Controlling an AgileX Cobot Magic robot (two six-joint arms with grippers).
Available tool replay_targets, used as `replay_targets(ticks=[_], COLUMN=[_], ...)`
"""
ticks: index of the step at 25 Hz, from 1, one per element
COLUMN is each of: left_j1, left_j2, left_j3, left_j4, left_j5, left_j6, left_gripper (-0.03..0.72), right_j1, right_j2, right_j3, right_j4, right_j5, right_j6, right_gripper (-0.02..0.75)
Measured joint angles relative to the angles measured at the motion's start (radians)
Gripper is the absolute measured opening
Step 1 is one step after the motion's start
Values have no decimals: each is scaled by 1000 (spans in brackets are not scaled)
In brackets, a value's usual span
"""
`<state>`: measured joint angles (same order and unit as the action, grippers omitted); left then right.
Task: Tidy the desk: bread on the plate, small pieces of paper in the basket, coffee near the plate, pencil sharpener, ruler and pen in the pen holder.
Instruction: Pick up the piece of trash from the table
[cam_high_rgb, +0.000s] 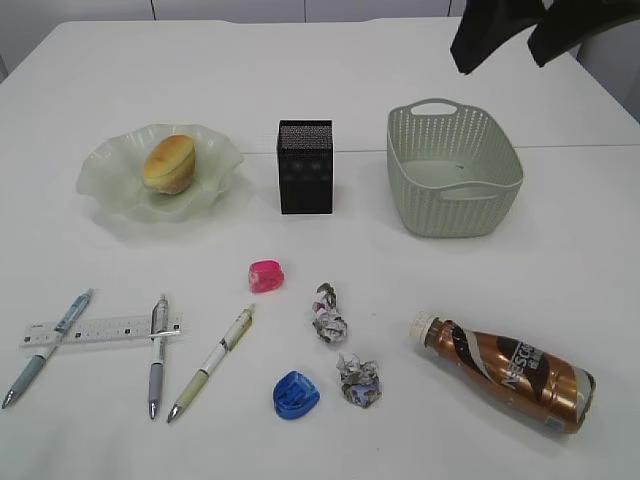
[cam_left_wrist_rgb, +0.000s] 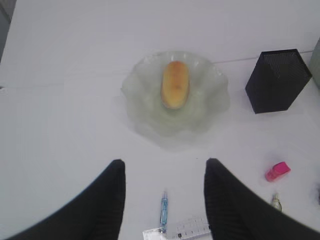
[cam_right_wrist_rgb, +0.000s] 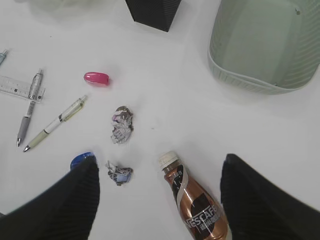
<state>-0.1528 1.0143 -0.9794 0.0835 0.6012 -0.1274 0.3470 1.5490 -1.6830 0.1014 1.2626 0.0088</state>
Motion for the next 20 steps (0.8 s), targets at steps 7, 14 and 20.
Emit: replay_targets(ticks=[7,14,20], left_j1=[0,0,0], left_j2=[-155,-158,-158], left_j3=[318,331,331], left_j4=[12,12,8], left_j5=[-194,-152,-109], left_j6=[0,0,0], left_gripper=[363,363,361], right_j1=[4,94,128], right_j2=[62,218,367], right_j3=[0,1,1], right_j4=[-7,-9,31], right_j5=[-2,-7,-15], right_j6=[0,48,128], right_gripper=[580,580,580])
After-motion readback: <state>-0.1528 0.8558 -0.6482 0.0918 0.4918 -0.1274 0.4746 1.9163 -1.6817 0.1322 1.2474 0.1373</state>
